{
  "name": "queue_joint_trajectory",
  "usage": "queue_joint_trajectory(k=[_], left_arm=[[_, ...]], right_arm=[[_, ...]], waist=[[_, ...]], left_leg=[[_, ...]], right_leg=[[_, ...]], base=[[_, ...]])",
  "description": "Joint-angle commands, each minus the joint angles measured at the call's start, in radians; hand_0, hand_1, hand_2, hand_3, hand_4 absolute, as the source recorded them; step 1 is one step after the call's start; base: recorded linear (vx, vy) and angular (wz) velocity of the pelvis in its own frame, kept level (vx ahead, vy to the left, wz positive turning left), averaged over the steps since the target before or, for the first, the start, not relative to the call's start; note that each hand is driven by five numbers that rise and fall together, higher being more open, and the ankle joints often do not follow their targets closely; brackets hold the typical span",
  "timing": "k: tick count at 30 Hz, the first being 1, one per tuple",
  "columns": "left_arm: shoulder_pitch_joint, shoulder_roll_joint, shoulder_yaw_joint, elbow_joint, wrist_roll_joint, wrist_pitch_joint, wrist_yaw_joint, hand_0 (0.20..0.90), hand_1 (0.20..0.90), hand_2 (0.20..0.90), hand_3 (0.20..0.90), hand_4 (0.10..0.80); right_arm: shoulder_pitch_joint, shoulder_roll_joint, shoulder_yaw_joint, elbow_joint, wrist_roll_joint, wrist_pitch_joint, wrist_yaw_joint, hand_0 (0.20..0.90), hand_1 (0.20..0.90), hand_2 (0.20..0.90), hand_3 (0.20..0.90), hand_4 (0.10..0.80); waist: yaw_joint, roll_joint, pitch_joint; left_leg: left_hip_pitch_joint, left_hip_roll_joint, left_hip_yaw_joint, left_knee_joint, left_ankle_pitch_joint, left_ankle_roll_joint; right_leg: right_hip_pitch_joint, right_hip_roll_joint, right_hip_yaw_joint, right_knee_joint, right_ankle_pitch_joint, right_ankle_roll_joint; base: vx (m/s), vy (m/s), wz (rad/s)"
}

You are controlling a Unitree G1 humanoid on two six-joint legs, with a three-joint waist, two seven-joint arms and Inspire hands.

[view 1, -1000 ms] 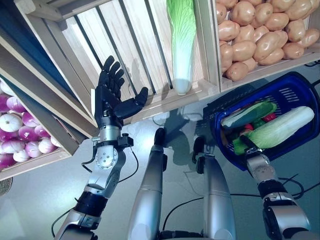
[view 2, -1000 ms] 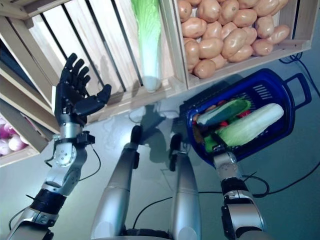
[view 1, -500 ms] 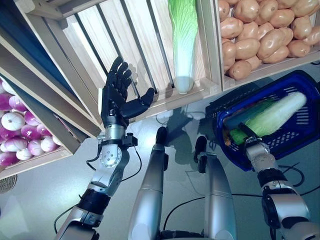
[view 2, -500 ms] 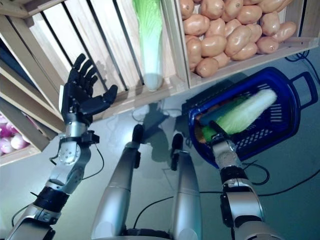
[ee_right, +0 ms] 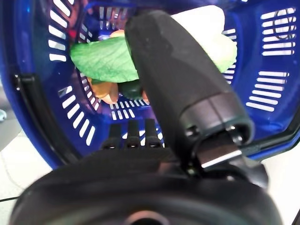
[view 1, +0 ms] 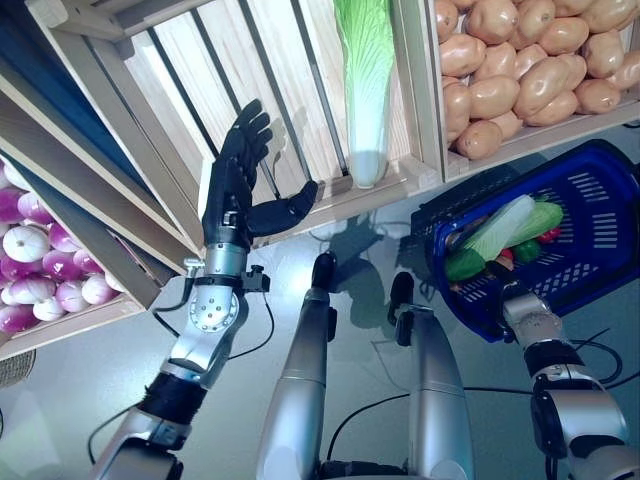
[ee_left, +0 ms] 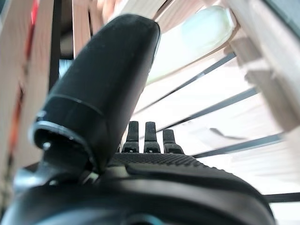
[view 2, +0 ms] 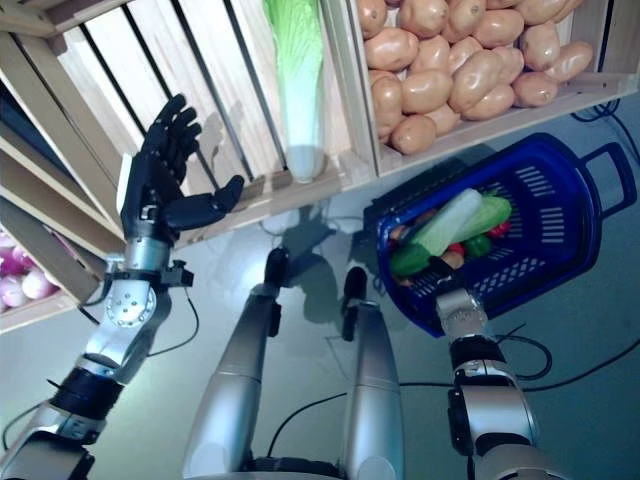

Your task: Put vegetables into the basket

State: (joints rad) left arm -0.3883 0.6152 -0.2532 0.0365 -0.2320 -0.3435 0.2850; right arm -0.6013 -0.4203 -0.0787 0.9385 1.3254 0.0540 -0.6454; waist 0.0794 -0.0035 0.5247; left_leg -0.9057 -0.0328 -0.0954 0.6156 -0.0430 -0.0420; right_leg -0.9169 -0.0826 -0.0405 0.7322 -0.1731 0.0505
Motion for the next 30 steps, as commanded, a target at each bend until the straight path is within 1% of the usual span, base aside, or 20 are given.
queue_joint_trajectory(k=[1, 2, 4, 5, 7, 9, 10, 11, 13, 15, 16, 19, 20, 21, 22, 24, 25, 26, 27, 30], left_arm=[[-0.159, 0.054, 0.033, -0.161, 0.196, -0.036, 0.011, 0.9, 0.9, 0.9, 0.9, 0.8], [-0.204, 0.093, 0.026, -0.15, 0.241, -0.006, 0.013, 0.9, 0.9, 0.9, 0.9, 0.8], [-0.243, 0.13, 0.015, -0.135, 0.311, 0.02, 0.027, 0.9, 0.9, 0.9, 0.9, 0.8], [-0.295, 0.172, -0.007, -0.113, 0.367, 0.036, 0.03, 0.9, 0.9, 0.9, 0.9, 0.8], [-0.355, 0.218, -0.038, -0.089, 0.416, 0.049, 0.025, 0.9, 0.9, 0.9, 0.9, 0.8], [-0.385, 0.242, -0.054, -0.076, 0.426, 0.054, 0.021, 0.9, 0.9, 0.9, 0.9, 0.8], [-0.398, 0.254, -0.066, -0.067, 0.45, 0.051, 0.03, 0.9, 0.9, 0.9, 0.9, 0.8], [-0.423, 0.279, -0.086, -0.051, 0.514, 0.045, 0.048, 0.9, 0.9, 0.9, 0.9, 0.8], [-0.445, 0.296, -0.105, -0.041, 0.567, 0.042, 0.06, 0.9, 0.9, 0.9, 0.9, 0.8], [-0.496, 0.329, -0.157, -0.018, 0.696, 0.035, 0.08, 0.9, 0.9, 0.9, 0.9, 0.8], [-0.534, 0.344, -0.201, -0.005, 0.742, 0.04, 0.073, 0.9, 0.9, 0.9, 0.9, 0.8], [-0.601, 0.365, -0.284, 0.021, 0.723, 0.065, 0.033, 0.9, 0.9, 0.9, 0.9, 0.8], [-0.63, 0.372, -0.324, 0.036, 0.756, 0.066, 0.025, 0.9, 0.9, 0.9, 0.9, 0.8], [-0.641, 0.372, -0.335, 0.041, 0.777, 0.067, 0.02, 0.9, 0.9, 0.9, 0.9, 0.8], [-0.695, 0.384, -0.406, 0.058, 0.86, 0.065, 0.008, 0.9, 0.9, 0.9, 0.9, 0.8], [-0.777, 0.4, -0.511, 0.087, 0.88, 0.093, -0.022, 0.9, 0.9, 0.9, 0.9, 0.8], [-0.791, 0.401, -0.525, 0.093, 0.879, 0.096, -0.026, 0.9, 0.9, 0.9, 0.9, 0.8], [-0.838, 0.407, -0.594, 0.125, 0.869, 0.126, -0.026, 0.9, 0.9, 0.9, 0.9, 0.8], [-0.861, 0.407, -0.634, 0.152, 0.865, 0.143, -0.013, 0.9, 0.9, 0.9, 0.9, 0.8], [-0.895, 0.405, -0.699, 0.194, 0.844, 0.186, 0.017, 0.9, 0.9, 0.9, 0.9, 0.8]], right_arm=[[0.051, -0.073, -0.036, -0.035, 0.02, -0.087, -0.056, 0.9, 0.9, 0.9, 0.9, 0.8], [0.051, -0.07, -0.03, -0.031, 0.01, -0.082, -0.055, 0.9, 0.9, 0.9, 0.9, 0.8], [0.052, -0.07, -0.025, -0.025, 0.023, -0.069, -0.052, 0.9, 0.9, 0.9, 0.9, 0.8], [0.054, -0.071, -0.023, 0.0, 0.017, -0.05, -0.027, 0.9, 0.9, 0.9, 0.9, 0.8], [0.048, -0.077, -0.012, 0.023, 0.013, -0.043, 0.002, 0.9, 0.9, 0.9, 0.9, 0.8], [0.047, -0.083, -0.011, 0.031, 0.001, -0.041, 0.009, 0.9, 0.9, 0.9, 0.9, 0.8], [0.052, -0.085, -0.009, 0.039, -0.003, -0.048, 0.02, 0.9, 0.9, 0.9, 0.9, 0.8], [0.059, -0.083, -0.005, 0.049, -0.019, -0.065, 0.042, 0.9, 0.9, 0.9, 0.9, 0.8], [0.062, -0.08, -0.002, 0.053, -0.027, -0.074, 0.055, 0.9, 0.9, 0.9, 0.9, 0.8], [0.065, -0.078, 0.006, 0.053, -0.042, -0.075, 0.069, 0.9, 0.9, 0.9, 0.9, 0.8], [0.062, -0.082, 0.008, 0.062, -0.042, -0.07, 0.083, 0.9, 0.9, 0.9, 0.9, 0.8], [0.054, -0.094, 0.015, 0.087, -0.051, -0.06, 0.112, 0.9, 0.9, 0.9, 0.9, 0.8], [0.046, -0.103, 0.017, 0.104, -0.058, -0.053, 0.126, 0.9, 0.9, 0.9, 0.9, 0.8], [0.044, -0.104, 0.015, 0.108, -0.061, -0.052, 0.13, 0.9, 0.9, 0.9, 0.9, 0.8], [0.029, -0.114, 0.026, 0.127, -0.082, -0.052, 0.142, 0.9, 0.9, 0.9, 0.9, 0.8], [0.005, -0.137, 0.04, 0.165, -0.094, -0.038, 0.166, 0.9, 0.9, 0.9, 0.9, 0.8], [0.001, -0.139, 0.039, 0.171, -0.095, -0.036, 0.168, 0.9, 0.9, 0.9, 0.9, 0.8], [-0.013, -0.157, 0.047, 0.2, -0.094, -0.031, 0.179, 0.9, 0.9, 0.9, 0.9, 0.8], [-0.02, -0.168, 0.053, 0.219, -0.094, -0.026, 0.194, 0.9, 0.9, 0.9, 0.9, 0.8], [-0.026, -0.181, 0.058, 0.247, -0.108, -0.021, 0.215, 0.9, 0.9, 0.9, 0.9, 0.8]], waist=[[-0.021, 0.069, -0.005], [-0.028, 0.071, -0.005], [-0.034, 0.071, -0.005], [-0.041, 0.074, -0.005], [-0.05, 0.075, -0.005], [-0.054, 0.074, -0.005], [-0.056, 0.074, -0.005], [-0.062, 0.074, -0.005], [-0.066, 0.073, -0.005], [-0.078, 0.071, -0.005], [-0.082, 0.071, -0.005], [-0.091, 0.071, -0.005], [-0.096, 0.071, -0.005], [-0.094, 0.071, -0.005], [-0.101, 0.071, -0.005], [-0.111, 0.071, -0.005], [-0.11, 0.07, -0.005], [-0.117, 0.07, -0.005], [-0.12, 0.071, -0.005], [-0.127, 0.072, -0.005]], left_leg=[[0.051, -0.038, 0.084, -0.005, -0.048, 0.074], [0.056, -0.034, 0.088, -0.003, -0.049, 0.073], [0.061, -0.032, 0.092, -0.002, -0.048, 0.072], [0.067, -0.029, 0.098, -0.002, -0.046, 0.07], [0.07, -0.026, 0.107, -0.004, -0.043, 0.069], [0.066, -0.023, 0.111, -0.007, -0.035, 0.068], [0.073, -0.02, 0.113, -0.001, -0.046, 0.067], [0.076, -0.017, 0.117, 0.0, -0.049, 0.065], [0.075, -0.015, 0.119, 0.001, -0.049, 0.062], [0.071, -0.008, 0.124, -0.008, -0.043, 0.059], [0.071, -0.005, 0.129, -0.011, -0.042, 0.058], [0.072, -0.001, 0.136, -0.022, -0.04, 0.059], [0.07, 0.001, 0.139, -0.021, -0.041, 0.06], [0.069, 0.001, 0.14, -0.021, -0.041, 0.06], [0.065, 0.004, 0.144, -0.019, -0.041, 0.06], [0.062, 0.01, 0.15, -0.021, -0.038, 0.058], [0.061, 0.011, 0.151, -0.022, -0.037, 0.058], [0.057, 0.016, 0.155, -0.023, -0.034, 0.056], [0.052, 0.02, 0.159, -0.023, -0.034, 0.056], [0.048, 0.022, 0.165, -0.021, -0.036, 0.054]], right_leg=[[0.068, 0.034, -0.032, -0.084, 0.13, -0.031], [0.073, 0.034, -0.028, -0.083, 0.13, -0.03], [0.077, 0.035, -0.024, -0.086, 0.131, -0.029], [0.083, 0.034, -0.021, -0.088, 0.133, -0.027], [0.087, 0.034, -0.018, -0.094, 0.135, -0.026], [0.082, 0.033, -0.017, -0.099, 0.144, -0.026], [0.088, 0.032, -0.017, -0.094, 0.135, -0.024], [0.091, 0.033, -0.017, -0.095, 0.135, -0.023], [0.091, 0.032, -0.016, -0.099, 0.137, -0.022], [0.088, 0.031, -0.014, -0.113, 0.144, -0.019], [0.087, 0.029, -0.013, -0.117, 0.146, -0.017], [0.084, 0.029, -0.013, -0.125, 0.148, -0.015], [0.081, 0.029, -0.013, -0.126, 0.149, -0.015], [0.08, 0.029, -0.013, -0.125, 0.149, -0.014], [0.075, 0.028, -0.013, -0.125, 0.152, -0.014], [0.07, 0.027, -0.012, -0.128, 0.156, -0.012], [0.069, 0.026, -0.012, -0.129, 0.157, -0.011], [0.063, 0.024, -0.012, -0.132, 0.161, -0.008], [0.057, 0.022, -0.012, -0.131, 0.163, -0.007], [0.053, 0.022, -0.008, -0.135, 0.166, -0.005]], base=[[-0.005, 0.079, -0.1], [-0.003, 0.073, -0.12], [0.006, 0.049, -0.08], [0.013, 0.051, -0.07], [0.004, 0.048, -0.08], [-0.009, 0.034, -0.06], [0.004, 0.04, -0.04], [0.022, 0.047, -0.04], [-0.006, 0.041, -0.05], [-0.015, 0.052, -0.07], [-0.012, 0.046, -0.05], [-0.013, 0.052, -0.02], [-0.002, 0.043, -0.02], [-0.006, 0.047, -0.02], [-0.004, 0.044, -0.02], [-0.003, 0.05, -0.04], [-0.004, 0.057, -0.05], [-0.009, 0.07, -0.06], [-0.01, 0.078, -0.07], [0.0, 0.063, -0.1]])
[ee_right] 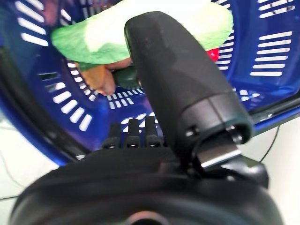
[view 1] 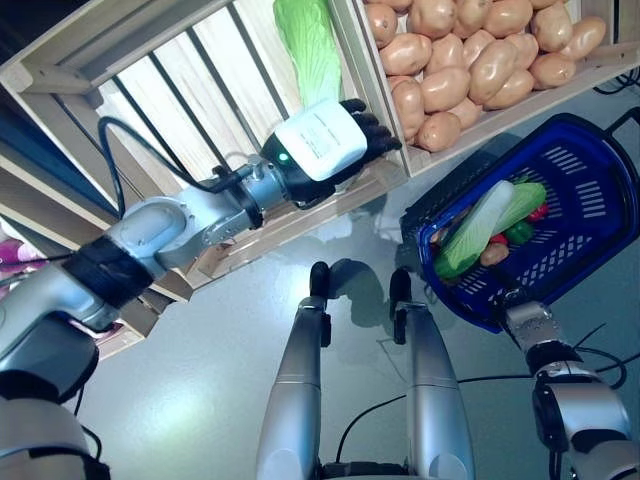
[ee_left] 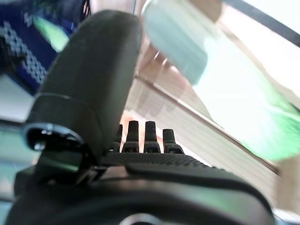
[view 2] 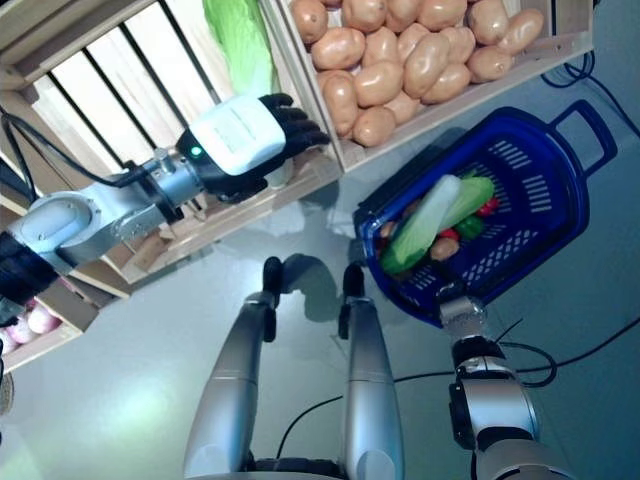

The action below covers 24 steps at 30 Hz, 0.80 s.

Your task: Put vegetables into the basket

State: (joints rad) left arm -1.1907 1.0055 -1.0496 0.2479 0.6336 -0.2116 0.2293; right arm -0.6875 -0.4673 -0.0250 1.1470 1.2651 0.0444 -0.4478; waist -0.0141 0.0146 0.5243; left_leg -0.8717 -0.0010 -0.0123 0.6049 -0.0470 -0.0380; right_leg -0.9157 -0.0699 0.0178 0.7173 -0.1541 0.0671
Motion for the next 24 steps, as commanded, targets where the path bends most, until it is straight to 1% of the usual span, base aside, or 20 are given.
queue_joint_trajectory(k=[1, 4, 8, 11, 14, 15, 16, 18, 22, 24], left_arm=[[-0.101, 0.014, 0.077, 0.007, -0.023, 0.058, 0.09, 0.9, 0.9, 0.9, 0.9, 0.8], [-0.109, 0.017, 0.045, 0.047, -0.004, 0.046, 0.139, 0.9, 0.9, 0.9, 0.9, 0.8], [-0.105, 0.022, 0.026, 0.075, 0.034, 0.046, 0.186, 0.9, 0.9, 0.9, 0.9, 0.8], [-0.11, 0.029, 0.012, 0.077, 0.03, 0.063, 0.182, 0.9, 0.9, 0.9, 0.9, 0.8], [-0.117, 0.033, 0.008, 0.083, 0.006, 0.072, 0.149, 0.9, 0.9, 0.9, 0.9, 0.8], [-0.12, 0.035, 0.0, 0.089, 0.003, 0.079, 0.108, 0.9, 0.9, 0.9, 0.9, 0.8], [-0.125, 0.037, -0.01, 0.088, -0.004, 0.104, 0.031, 0.9, 0.9, 0.9, 0.9, 0.8], [-0.127, 0.044, -0.022, 0.078, 0.019, 0.129, -0.037, 0.9, 0.9, 0.9, 0.9, 0.8], [-0.148, 0.058, -0.03, 0.04, 0.083, 0.152, -0.059, 0.9, 0.9, 0.9, 0.9, 0.8], [-0.165, 0.059, -0.03, 0.029, 0.057, 0.172, -0.064, 0.9, 0.9, 0.9, 0.9, 0.8]], right_arm=[[0.057, -0.141, 0.006, 0.053, -0.046, -0.01, 0.023, 0.9, 0.9, 0.9, 0.9, 0.8], [0.05, -0.149, 0.007, 0.079, -0.053, -0.008, 0.034, 0.9, 0.9, 0.9, 0.9, 0.8], [0.033, -0.159, 0.016, 0.095, -0.051, -0.004, 0.028, 0.9, 0.9, 0.9, 0.9, 0.8], [0.024, -0.163, 0.017, 0.103, -0.06, -0.002, 0.027, 0.9, 0.9, 0.9, 0.9, 0.8], [0.016, -0.169, 0.02, 0.11, -0.062, 0.001, 0.035, 0.9, 0.9, 0.9, 0.9, 0.8], [0.01, -0.171, 0.021, 0.11, -0.062, 0.004, 0.036, 0.9, 0.9, 0.9, 0.9, 0.8], [0.006, -0.172, 0.017, 0.11, -0.049, 0.007, 0.038, 0.9, 0.9, 0.9, 0.9, 0.8], [0.004, -0.173, 0.016, 0.113, -0.052, 0.005, 0.039, 0.9, 0.9, 0.9, 0.9, 0.8], [0.006, -0.176, 0.015, 0.109, -0.05, 0.003, 0.047, 0.9, 0.9, 0.9, 0.9, 0.8], [0.009, -0.175, 0.012, 0.109, -0.05, 0.003, 0.051, 0.9, 0.9, 0.9, 0.9, 0.8]], waist=[[-0.035, 0.054, -0.004], [-0.035, 0.057, -0.004], [-0.032, 0.061, -0.004], [-0.03, 0.066, -0.004], [-0.028, 0.069, -0.004], [-0.029, 0.072, -0.004], [-0.03, 0.074, -0.004], [-0.029, 0.078, -0.004], [-0.028, 0.084, -0.004], [-0.03, 0.086, -0.004]], left_leg=[[0.012, -0.011, 0.083, -0.011, -0.032, 0.049], [0.008, -0.01, 0.085, -0.016, -0.031, 0.048], [0.008, -0.012, 0.085, -0.024, -0.032, 0.05], [0.008, -0.013, 0.084, -0.025, -0.033, 0.049], [0.006, -0.014, 0.084, -0.028, -0.033, 0.049], [0.004, -0.013, 0.085, -0.028, -0.031, 0.049], [0.001, -0.013, 0.086, -0.026, -0.033, 0.048], [0.002, -0.013, 0.085, -0.031, -0.032, 0.046], [0.005, -0.013, 0.088, -0.044, -0.029, 0.048], [0.005, -0.012, 0.09, -0.045, -0.029, 0.049]], right_leg=[[0.05, 0.009, -0.065, -0.125, 0.148, -0.021], [0.044, 0.011, -0.064, -0.128, 0.15, -0.02], [0.041, 0.012, -0.063, -0.134, 0.148, -0.021], [0.04, 0.013, -0.062, -0.129, 0.143, -0.021], [0.037, 0.012, -0.064, -0.131, 0.142, -0.021], [0.035, 0.012, -0.064, -0.129, 0.142, -0.022], [0.032, 0.011, -0.064, -0.127, 0.141, -0.021], [0.032, 0.01, -0.064, -0.13, 0.14, -0.019], [0.033, 0.007, -0.066, -0.142, 0.139, -0.019], [0.033, 0.005, -0.067, -0.142, 0.138, -0.02]], base=[[0.001, 0.042, -0.06], [0.0, 0.023, -0.02], [0.0, 0.0, 0.0], [0.0, 0.0, 0.0], [0.0, 0.0, 0.0], [0.0, 0.0, 0.0], [0.0, 0.0, 0.0], [0.0, 0.0, 0.0], [0.0, 0.0, 0.0], [0.0, 0.0, 0.0]])
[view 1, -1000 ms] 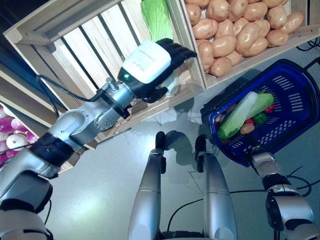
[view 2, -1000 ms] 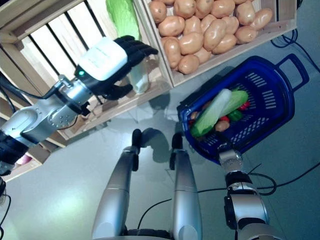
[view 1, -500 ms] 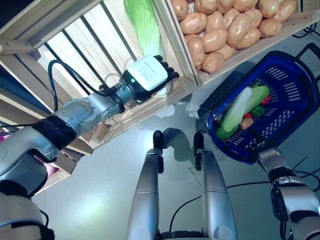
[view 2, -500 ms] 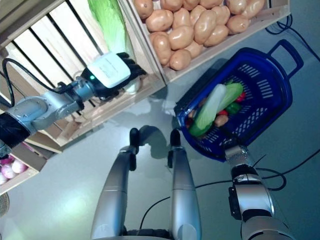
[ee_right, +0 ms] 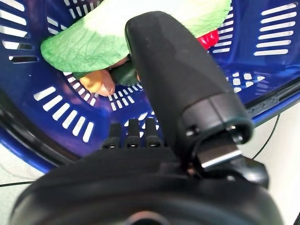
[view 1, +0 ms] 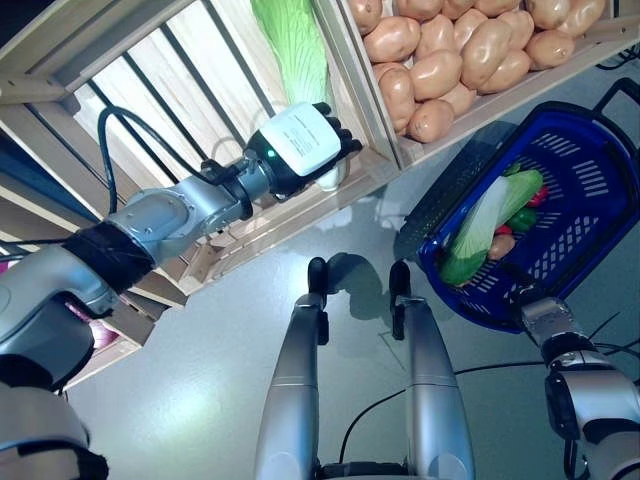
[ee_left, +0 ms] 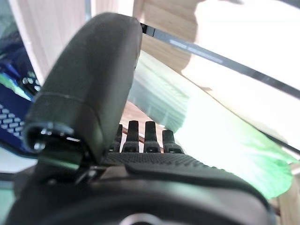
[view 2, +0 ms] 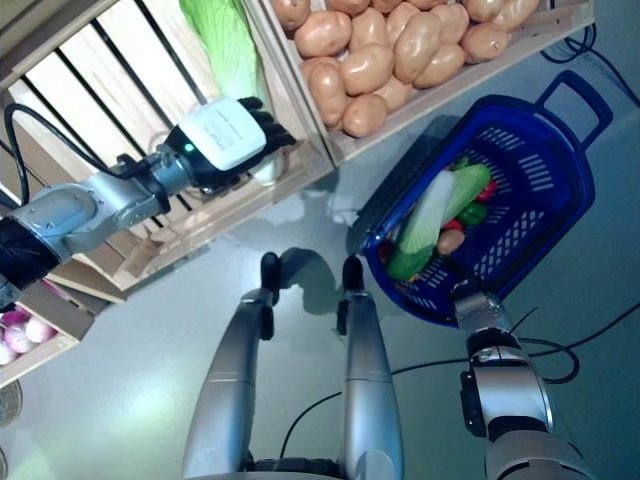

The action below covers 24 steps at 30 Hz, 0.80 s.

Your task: Put vegetables into the basket

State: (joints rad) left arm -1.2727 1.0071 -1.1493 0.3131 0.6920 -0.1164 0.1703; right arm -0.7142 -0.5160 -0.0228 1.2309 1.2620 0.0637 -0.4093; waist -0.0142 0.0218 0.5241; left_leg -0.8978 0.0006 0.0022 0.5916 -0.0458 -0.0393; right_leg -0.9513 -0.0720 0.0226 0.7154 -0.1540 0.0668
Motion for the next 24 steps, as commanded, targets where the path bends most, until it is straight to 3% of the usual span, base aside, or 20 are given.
queue_joint_trajectory(k=[1, 5, 12, 17, 20, 24], left_arm=[[-0.093, 0.057, 0.071, -0.045, -0.013, 0.086, -0.002, 0.9, 0.9, 0.9, 0.9, 0.8], [-0.121, 0.042, 0.078, -0.051, 0.048, 0.085, 0.002, 0.9, 0.9, 0.9, 0.9, 0.8], [-0.171, 0.015, 0.037, -0.045, 0.312, 0.068, -0.043, 0.9, 0.9, 0.9, 0.9, 0.8], [-0.22, -0.014, 0.007, -0.037, 0.36, 0.091, -0.061, 0.9, 0.9, 0.9, 0.9, 0.8], [-0.225, -0.022, 0.003, -0.013, 0.385, 0.108, -0.024, 0.9, 0.9, 0.9, 0.9, 0.8], [-0.217, -0.033, 0.004, 0.058, 0.402, 0.105, 0.119, 0.9, 0.9, 0.9, 0.9, 0.8]], right_arm=[[0.037, -0.124, 0.008, 0.026, -0.045, -0.017, 0.014, 0.9, 0.9, 0.9, 0.9, 0.8], [0.031, -0.122, 0.005, 0.034, -0.046, -0.014, 0.015, 0.9, 0.9, 0.9, 0.9, 0.8], [0.018, -0.113, 0.004, 0.044, -0.048, -0.004, 0.016, 0.9, 0.9, 0.9, 0.9, 0.8], [0.019, -0.103, 0.007, 0.055, -0.053, -0.008, 0.023, 0.9, 0.9, 0.9, 0.9, 0.8], [0.016, -0.096, 0.011, 0.051, -0.053, -0.011, 0.017, 0.9, 0.9, 0.9, 0.9, 0.8], [0.011, -0.097, 0.016, 0.053, -0.058, -0.005, 0.018, 0.9, 0.9, 0.9, 0.9, 0.8]], waist=[[-0.03, 0.08, -0.004], [-0.029, 0.08, -0.004], [-0.036, 0.076, -0.004], [-0.042, 0.07, -0.004], [-0.044, 0.065, -0.004], [-0.046, 0.057, -0.004]], left_leg=[[0.03, -0.015, 0.075, -0.032, -0.031, 0.05], [0.03, -0.018, 0.072, -0.03, -0.032, 0.051], [0.023, -0.015, 0.073, -0.03, -0.03, 0.048], [0.019, -0.011, 0.073, -0.036, -0.025, 0.046], [0.016, -0.01, 0.072, -0.034, -0.025, 0.046], [0.012, -0.007, 0.07, -0.032, -0.025, 0.044]], right_leg=[[0.067, 0.007, -0.072, -0.139, 0.138, -0.02], [0.066, 0.005, -0.072, -0.137, 0.137, -0.019], [0.06, 0.004, -0.075, -0.137, 0.14, -0.017], [0.057, 0.003, -0.078, -0.14, 0.142, -0.017], [0.055, 0.005, -0.078, -0.139, 0.142, -0.017], [0.051, 0.007, -0.079, -0.136, 0.142, -0.019]], base=[[0.0, 0.0, 0.0], [0.0, 0.0, 0.0], [0.0, 0.0, 0.0], [0.0, 0.0, 0.0], [0.0, 0.0, 0.0], [0.0, 0.0, 0.0]])
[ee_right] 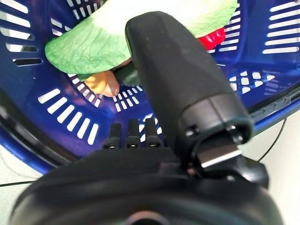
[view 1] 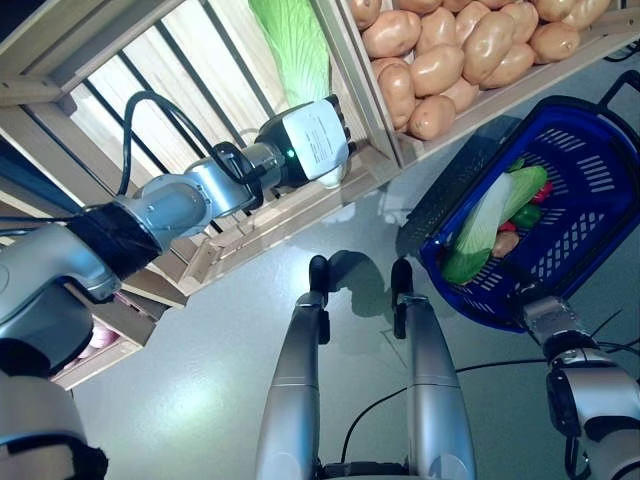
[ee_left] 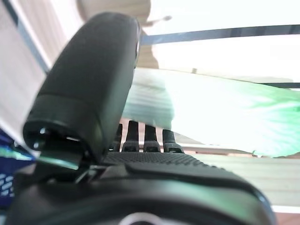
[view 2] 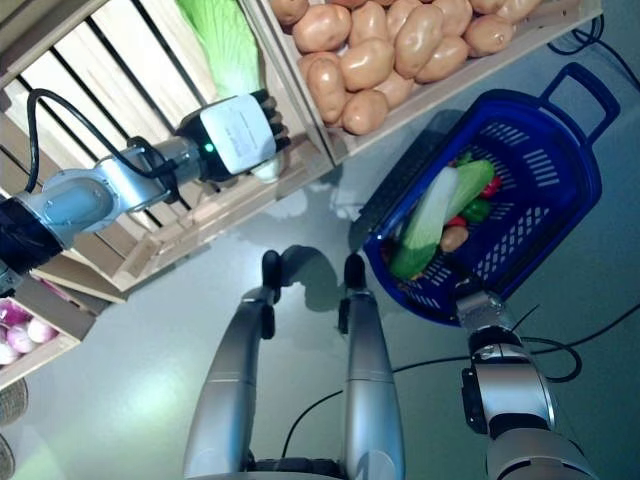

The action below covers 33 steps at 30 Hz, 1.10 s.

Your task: Put vegetables into the basket

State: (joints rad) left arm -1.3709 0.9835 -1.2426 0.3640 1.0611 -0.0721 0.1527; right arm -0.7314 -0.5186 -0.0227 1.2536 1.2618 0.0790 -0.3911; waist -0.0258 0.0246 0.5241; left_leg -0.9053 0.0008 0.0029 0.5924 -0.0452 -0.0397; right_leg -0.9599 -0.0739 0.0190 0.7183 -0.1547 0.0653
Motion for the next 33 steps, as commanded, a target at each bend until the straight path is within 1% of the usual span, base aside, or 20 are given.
queue_joint_trajectory(k=[1, 2, 6, 8, 10, 11, 12, 14, 15, 18, 26, 33], left_arm=[[-0.115, -0.012, 0.099, 0.02, 0.036, 0.06, 0.157, 0.9, 0.9, 0.9, 0.9, 0.8], [-0.108, -0.016, 0.099, 0.047, 0.042, 0.057, 0.191, 0.9, 0.9, 0.9, 0.9, 0.8], [-0.08, -0.018, 0.094, 0.116, 0.074, 0.058, 0.251, 0.9, 0.9, 0.9, 0.9, 0.8], [-0.058, -0.025, 0.091, 0.154, 0.082, 0.083, 0.3, 0.9, 0.9, 0.9, 0.9, 0.8], [-0.05, -0.032, 0.091, 0.179, 0.064, 0.089, 0.361, 0.9, 0.9, 0.9, 0.9, 0.8], [-0.048, -0.033, 0.093, 0.183, 0.062, 0.092, 0.368, 0.9, 0.9, 0.9, 0.9, 0.8], [-0.038, -0.044, 0.099, 0.204, 0.063, 0.109, 0.39, 0.9, 0.9, 0.9, 0.9, 0.8], [-0.026, -0.054, 0.114, 0.237, 0.055, 0.115, 0.43, 0.9, 0.9, 0.9, 0.9, 0.8], [-0.01, -0.068, 0.13, 0.281, 0.038, 0.104, 0.503, 0.9, 0.9, 0.9, 0.9, 0.8], [0.004, -0.092, 0.153, 0.332, 0.038, 0.075, 0.591, 0.9, 0.9, 0.9, 0.9, 0.8], [0.03, -0.139, 0.165, 0.427, 0.048, 0.068, 0.62, 0.9, 0.9, 0.9, 0.9, 0.8], [0.023, -0.145, 0.152, 0.436, 0.037, 0.033, 0.652, 0.9, 0.9, 0.9, 0.9, 0.8]], right_arm=[[0.028, -0.093, 0.017, 0.029, -0.058, -0.019, -0.001, 0.9, 0.9, 0.9, 0.9, 0.8], [0.028, -0.09, 0.016, 0.026, -0.064, -0.02, -0.004, 0.9, 0.9, 0.9, 0.9, 0.8], [0.02, -0.089, 0.026, 0.025, -0.06, -0.015, -0.011, 0.9, 0.9, 0.9, 0.9, 0.8], [0.014, -0.086, 0.034, 0.024, -0.058, -0.014, -0.013, 0.9, 0.9, 0.9, 0.9, 0.8], [0.008, -0.085, 0.041, 0.025, -0.052, -0.015, -0.013, 0.9, 0.9, 0.9, 0.9, 0.8], [0.008, -0.085, 0.043, 0.025, -0.05, -0.015, -0.014, 0.9, 0.9, 0.9, 0.9, 0.8], [0.002, -0.083, 0.047, 0.023, -0.053, -0.015, -0.015, 0.9, 0.9, 0.9, 0.9, 0.8], [-0.004, -0.082, 0.052, 0.021, -0.055, -0.013, -0.02, 0.9, 0.9, 0.9, 0.9, 0.8], [-0.009, -0.075, 0.053, 0.018, -0.059, -0.013, -0.026, 0.9, 0.9, 0.9, 0.9, 0.8], [-0.016, -0.071, 0.062, 0.012, -0.052, -0.017, -0.037, 0.9, 0.9, 0.9, 0.9, 0.8], [-0.038, -0.073, 0.086, 0.015, -0.031, -0.016, -0.068, 0.9, 0.9, 0.9, 0.9, 0.8], [-0.04, -0.07, 0.093, 0.009, -0.028, -0.021, -0.068, 0.9, 0.9, 0.9, 0.9, 0.8]], waist=[[-0.035, 0.053, -0.004], [-0.036, 0.052, -0.004], [-0.036, 0.048, -0.004], [-0.036, 0.048, -0.004], [-0.036, 0.047, -0.004], [-0.036, 0.047, -0.004], [-0.036, 0.046, -0.004], [-0.038, 0.044, -0.004], [-0.04, 0.042, -0.004], [-0.041, 0.038, -0.004], [-0.048, 0.036, -0.004], [-0.052, 0.034, -0.004]], left_leg=[[0.019, -0.007, 0.069, -0.033, -0.024, 0.044], [0.019, -0.006, 0.07, -0.033, -0.024, 0.044], [0.022, -0.006, 0.066, -0.036, -0.022, 0.041], [0.018, -0.003, 0.068, -0.035, -0.019, 0.039], [0.016, -0.002, 0.067, -0.037, -0.016, 0.037], [0.015, -0.003, 0.066, -0.037, -0.016, 0.037], [0.013, -0.002, 0.065, -0.037, -0.014, 0.036], [0.01, 0.0, 0.066, -0.035, -0.015, 0.034], [0.012, 0.001, 0.067, -0.037, -0.013, 0.033], [0.005, 0.001, 0.064, -0.037, -0.013, 0.032], [0.004, 0.003, 0.067, -0.051, -0.008, 0.029], [0.006, 0.005, 0.067, -0.048, -0.011, 0.027]], right_leg=[[0.06, 0.01, -0.075, -0.138, 0.143, -0.018], [0.06, 0.011, -0.076, -0.138, 0.143, -0.018], [0.063, 0.014, -0.075, -0.143, 0.144, -0.019], [0.061, 0.016, -0.074, -0.139, 0.143, -0.02], [0.06, 0.017, -0.074, -0.14, 0.142, -0.021], [0.059, 0.018, -0.074, -0.14, 0.142, -0.021], [0.057, 0.019, -0.073, -0.139, 0.142, -0.022], [0.055, 0.019, -0.073, -0.138, 0.14, -0.023], [0.056, 0.023, -0.072, -0.135, 0.137, -0.024], [0.049, 0.026, -0.071, -0.135, 0.135, -0.026], [0.045, 0.033, -0.068, -0.139, 0.13, -0.028], [0.047, 0.036, -0.067, -0.138, 0.127, -0.031]], base=[[0.0, 0.0, 0.0], [0.0, 0.0, 0.0], [0.0, 0.0, 0.0], [0.0, 0.0, 0.0], [0.0, 0.0, 0.0], [0.0, 0.0, 0.0], [0.0, 0.0, 0.0], [0.0, 0.0, 0.0], [0.0, 0.0, 0.0], [0.0, 0.0, 0.0], [0.0, 0.002, -0.02], [0.0, 0.001, -0.02]])
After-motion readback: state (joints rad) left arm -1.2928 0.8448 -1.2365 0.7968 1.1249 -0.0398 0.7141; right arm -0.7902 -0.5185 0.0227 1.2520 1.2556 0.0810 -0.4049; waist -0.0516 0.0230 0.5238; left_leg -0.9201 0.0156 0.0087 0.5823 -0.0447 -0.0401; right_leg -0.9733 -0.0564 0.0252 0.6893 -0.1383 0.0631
